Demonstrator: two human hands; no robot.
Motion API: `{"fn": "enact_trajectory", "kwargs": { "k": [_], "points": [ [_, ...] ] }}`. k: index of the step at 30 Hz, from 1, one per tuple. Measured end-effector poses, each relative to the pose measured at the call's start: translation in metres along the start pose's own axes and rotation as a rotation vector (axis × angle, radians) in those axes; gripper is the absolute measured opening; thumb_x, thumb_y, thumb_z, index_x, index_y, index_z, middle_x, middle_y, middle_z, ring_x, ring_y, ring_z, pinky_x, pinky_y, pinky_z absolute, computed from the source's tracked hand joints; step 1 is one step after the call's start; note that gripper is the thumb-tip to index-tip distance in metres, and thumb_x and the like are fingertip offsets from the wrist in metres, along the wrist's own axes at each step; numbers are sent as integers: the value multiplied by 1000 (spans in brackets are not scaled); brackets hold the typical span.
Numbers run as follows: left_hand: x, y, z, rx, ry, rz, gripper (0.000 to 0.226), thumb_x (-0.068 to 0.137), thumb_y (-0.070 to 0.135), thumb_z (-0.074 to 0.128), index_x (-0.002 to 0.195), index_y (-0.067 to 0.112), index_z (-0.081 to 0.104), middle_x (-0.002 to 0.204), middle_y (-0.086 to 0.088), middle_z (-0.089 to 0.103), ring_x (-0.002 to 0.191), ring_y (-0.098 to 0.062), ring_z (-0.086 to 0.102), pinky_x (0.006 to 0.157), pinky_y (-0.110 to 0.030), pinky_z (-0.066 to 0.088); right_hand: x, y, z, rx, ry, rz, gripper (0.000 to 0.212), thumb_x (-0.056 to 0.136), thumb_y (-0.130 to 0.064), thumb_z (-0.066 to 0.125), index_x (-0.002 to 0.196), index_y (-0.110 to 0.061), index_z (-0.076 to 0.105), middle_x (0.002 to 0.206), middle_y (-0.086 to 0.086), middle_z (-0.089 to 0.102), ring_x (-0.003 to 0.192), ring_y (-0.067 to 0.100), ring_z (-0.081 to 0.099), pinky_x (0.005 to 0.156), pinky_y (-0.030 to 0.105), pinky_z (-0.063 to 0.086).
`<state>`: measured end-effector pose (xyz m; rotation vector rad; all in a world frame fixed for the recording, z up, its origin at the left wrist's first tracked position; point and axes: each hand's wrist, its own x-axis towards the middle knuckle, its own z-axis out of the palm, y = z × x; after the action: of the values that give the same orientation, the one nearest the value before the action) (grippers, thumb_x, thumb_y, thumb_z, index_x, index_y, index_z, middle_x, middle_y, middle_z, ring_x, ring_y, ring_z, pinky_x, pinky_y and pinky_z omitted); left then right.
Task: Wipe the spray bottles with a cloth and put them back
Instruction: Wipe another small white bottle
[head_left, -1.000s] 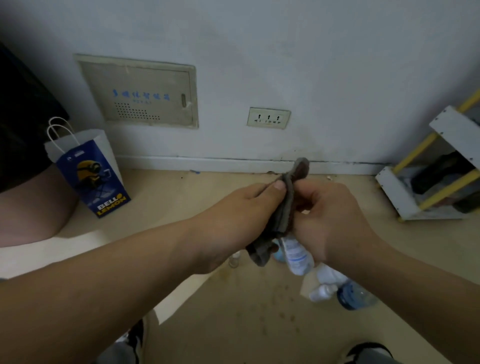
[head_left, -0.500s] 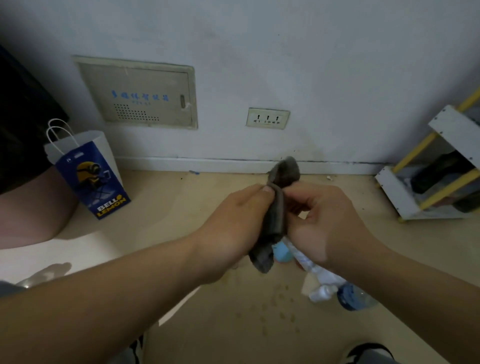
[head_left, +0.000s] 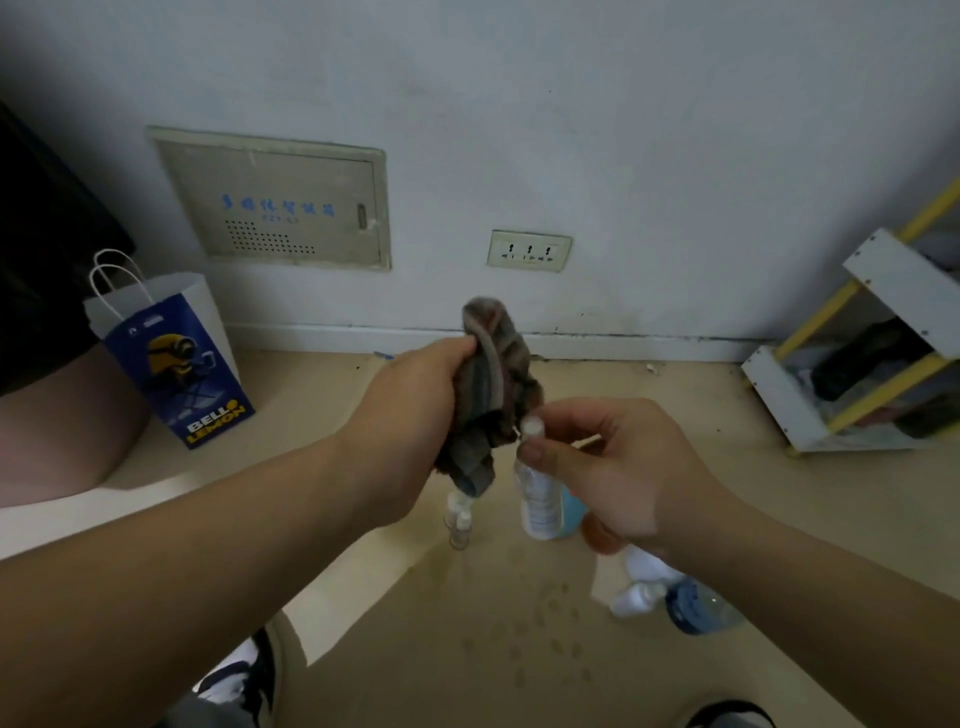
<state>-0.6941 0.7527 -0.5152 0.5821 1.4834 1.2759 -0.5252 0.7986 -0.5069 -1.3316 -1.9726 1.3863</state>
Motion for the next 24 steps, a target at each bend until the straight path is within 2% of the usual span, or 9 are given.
{"fn": "enact_trajectory", "kwargs": {
  "k": [3, 6, 8, 10, 12, 14, 16, 20, 24],
  "points": [
    [-19, -7, 11, 387, -196, 385, 35, 110, 35, 41, 112, 19, 72, 104, 0, 76, 98, -17, 72, 93, -42, 57, 3, 3, 0, -29, -20, 36, 25, 91, 4, 66, 76, -15, 73, 61, -8, 66, 38, -2, 48, 37, 9, 33],
    [-20, -27, 21, 374, -264, 500, 35, 110, 34, 38, 131, 28, 66, 123, 11, 70, 118, -3, 63, 105, -27, 48, 8, 5, 2, -62, 13, 17, 37, 87, 15, 55, 67, -16, 60, 44, -14, 55, 42, -5, 52, 42, 7, 36],
    [-11, -29, 20, 245, -134, 364, 36, 111, 34, 37, 117, 20, 70, 107, 3, 75, 100, -11, 70, 86, -25, 56, 7, 1, 3, 14, 53, -29, 30, 91, 9, 61, 76, -15, 71, 51, -19, 63, 48, -9, 55, 51, 6, 43],
    [-6, -30, 15, 162, -92, 65, 38, 111, 35, 39, 105, 14, 71, 86, -6, 77, 76, -20, 73, 62, -24, 57, 8, -1, 0, 94, 133, -82, 16, 94, -6, 69, 92, -17, 80, 72, -13, 76, 68, -4, 67, 73, 22, 59],
    [-8, -34, 13, 84, -223, -196, 40, 109, 40, 42, 108, 9, 69, 82, -16, 74, 71, -34, 70, 66, -37, 60, 9, -1, -6, 170, 183, -69, 10, 94, -19, 71, 99, -22, 80, 89, -3, 80, 86, 10, 75, 84, 48, 63],
    [-12, -36, 12, -20, -287, -357, 45, 106, 46, 45, 112, 8, 69, 83, -17, 71, 74, -34, 67, 77, -44, 59, 11, -2, -12, 218, 196, -33, 10, 95, -25, 71, 102, -25, 79, 95, -2, 80, 90, 17, 77, 82, 62, 60],
    [-10, -31, 11, -144, -283, -419, 47, 103, 47, 48, 114, 6, 67, 89, -19, 65, 74, -32, 64, 74, -39, 56, 12, -1, -12, 271, 193, -10, 10, 95, -25, 70, 102, -26, 78, 98, -2, 80, 89, 18, 78, 84, 67, 57],
    [-9, -23, 10, -160, -209, -424, 48, 100, 42, 52, 122, 1, 65, 95, -21, 60, 87, -34, 65, 92, -44, 58, 11, -5, -9, 295, 142, -14, 9, 95, -27, 71, 101, -24, 76, 98, -1, 79, 89, 18, 78, 90, 68, 54],
    [-3, -21, 12, -69, -64, -321, 43, 101, 41, 53, 119, 4, 66, 80, -17, 62, 73, -33, 66, 70, -37, 59, 11, -9, -16, 2, 165, 11, 42, 91, -54, 67, 84, -13, 74, 80, 15, 72, 62, 15, 70, 63, 55, 61]
  ]
}}
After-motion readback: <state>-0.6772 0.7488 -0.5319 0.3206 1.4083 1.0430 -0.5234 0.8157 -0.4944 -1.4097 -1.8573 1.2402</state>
